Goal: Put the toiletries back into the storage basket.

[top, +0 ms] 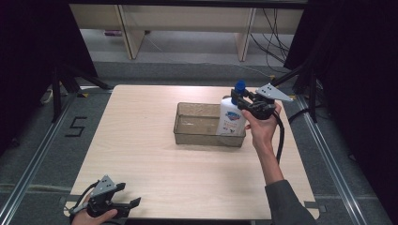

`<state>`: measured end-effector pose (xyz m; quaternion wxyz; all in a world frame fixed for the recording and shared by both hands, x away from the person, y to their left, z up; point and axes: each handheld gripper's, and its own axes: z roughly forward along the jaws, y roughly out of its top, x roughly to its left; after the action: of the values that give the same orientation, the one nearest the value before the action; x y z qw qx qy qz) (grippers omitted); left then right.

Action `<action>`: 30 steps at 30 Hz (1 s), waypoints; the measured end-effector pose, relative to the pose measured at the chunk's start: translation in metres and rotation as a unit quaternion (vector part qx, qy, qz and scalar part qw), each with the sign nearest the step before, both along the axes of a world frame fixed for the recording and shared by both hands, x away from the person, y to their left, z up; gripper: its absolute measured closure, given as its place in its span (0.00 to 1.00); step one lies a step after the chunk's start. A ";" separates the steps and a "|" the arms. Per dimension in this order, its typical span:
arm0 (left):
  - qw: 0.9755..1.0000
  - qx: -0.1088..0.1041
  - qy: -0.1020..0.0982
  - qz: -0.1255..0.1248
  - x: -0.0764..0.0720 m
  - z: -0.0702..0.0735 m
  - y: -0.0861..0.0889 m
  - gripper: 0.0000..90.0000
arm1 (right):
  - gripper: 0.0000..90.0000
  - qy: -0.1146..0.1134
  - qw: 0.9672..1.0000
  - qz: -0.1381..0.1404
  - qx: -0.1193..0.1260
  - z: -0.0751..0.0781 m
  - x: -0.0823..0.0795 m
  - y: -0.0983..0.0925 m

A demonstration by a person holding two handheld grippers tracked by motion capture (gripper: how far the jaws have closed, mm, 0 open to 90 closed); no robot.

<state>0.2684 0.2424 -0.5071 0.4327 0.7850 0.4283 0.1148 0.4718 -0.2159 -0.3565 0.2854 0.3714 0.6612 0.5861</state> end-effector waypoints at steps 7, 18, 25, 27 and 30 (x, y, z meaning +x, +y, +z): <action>1.000 0.004 -0.003 -0.003 0.000 0.000 0.000 0.17 | 0.72 -0.010 1.000 0.001 -0.007 -0.001 -0.004 0.004; 1.000 0.000 0.000 0.000 0.000 0.000 0.000 0.17 | 0.69 0.002 1.000 0.001 0.001 0.001 -0.008 0.003; 1.000 0.005 -0.001 -0.004 0.000 0.000 0.001 0.17 | 0.69 -0.003 1.000 0.004 -0.006 0.001 -0.008 0.002; 1.000 0.001 0.001 0.000 0.000 0.000 0.000 0.17 | 0.69 -0.001 1.000 0.002 -0.005 0.001 -0.009 0.002; 1.000 0.008 0.002 -0.004 0.000 0.001 0.000 0.17 | 0.69 0.001 1.000 0.002 -0.005 0.001 -0.009 0.002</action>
<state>0.2680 0.2428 -0.5065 0.4258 0.7905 0.4250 0.1152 0.4626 -0.2137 -0.3552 0.2854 0.3689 0.6649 0.5834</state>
